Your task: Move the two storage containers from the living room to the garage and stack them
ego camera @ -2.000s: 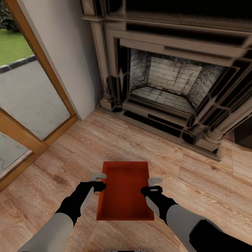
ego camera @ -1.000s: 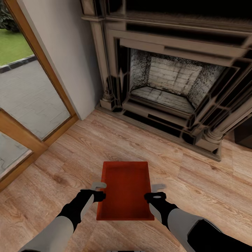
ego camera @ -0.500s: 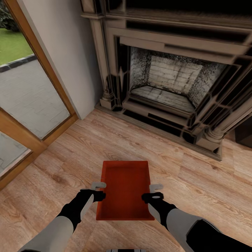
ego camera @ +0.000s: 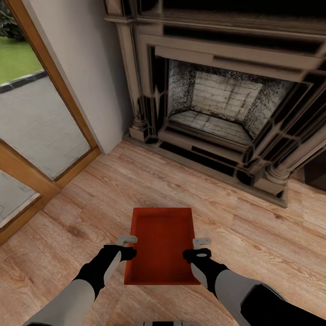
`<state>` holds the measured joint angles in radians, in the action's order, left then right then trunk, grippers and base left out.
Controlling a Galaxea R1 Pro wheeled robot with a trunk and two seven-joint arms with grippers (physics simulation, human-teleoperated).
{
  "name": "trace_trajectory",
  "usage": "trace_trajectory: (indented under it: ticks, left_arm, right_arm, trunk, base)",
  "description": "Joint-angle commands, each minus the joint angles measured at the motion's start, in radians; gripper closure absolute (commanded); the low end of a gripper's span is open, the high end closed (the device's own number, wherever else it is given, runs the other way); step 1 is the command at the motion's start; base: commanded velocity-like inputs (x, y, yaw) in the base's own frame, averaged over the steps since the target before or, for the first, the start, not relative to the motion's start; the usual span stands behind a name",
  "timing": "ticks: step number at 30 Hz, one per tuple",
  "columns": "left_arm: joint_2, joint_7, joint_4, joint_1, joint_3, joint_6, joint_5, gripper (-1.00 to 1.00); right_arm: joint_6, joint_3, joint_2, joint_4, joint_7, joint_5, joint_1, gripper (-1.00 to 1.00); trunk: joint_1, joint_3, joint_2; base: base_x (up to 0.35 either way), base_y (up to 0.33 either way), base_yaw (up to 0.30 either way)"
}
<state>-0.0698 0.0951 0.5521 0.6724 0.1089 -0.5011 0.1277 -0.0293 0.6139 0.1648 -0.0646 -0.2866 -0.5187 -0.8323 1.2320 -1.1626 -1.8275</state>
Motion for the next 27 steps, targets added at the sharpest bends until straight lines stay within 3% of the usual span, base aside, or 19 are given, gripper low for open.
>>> trace_trajectory:
  ticks: [1,4,27]
  left_arm:
    - [0.001,0.010,0.002,0.000,0.006,-0.004,0.011,-1.00]
    - [0.001,0.010,0.002,0.000,0.006,-0.004,0.010,-1.00]
    - [0.011,0.011,0.003,0.000,0.005,-0.004,0.009,-1.00]
  right_arm:
    - [-0.003,0.009,-0.001,-0.001,-0.005,-0.007,0.000,-1.00]
    - [-0.003,0.009,-0.002,-0.001,-0.005,-0.007,-0.001,-1.00]
    - [-0.003,0.008,-0.004,0.000,-0.005,-0.007,-0.001,-1.00]
  trunk:
    - [0.004,-0.004,-0.008]
    - [0.015,-0.013,-0.029]
    - [0.015,-0.013,-0.029]
  base:
    - [0.000,0.000,0.000]
    - [0.000,0.000,0.000]
    - [0.000,0.000,0.000]
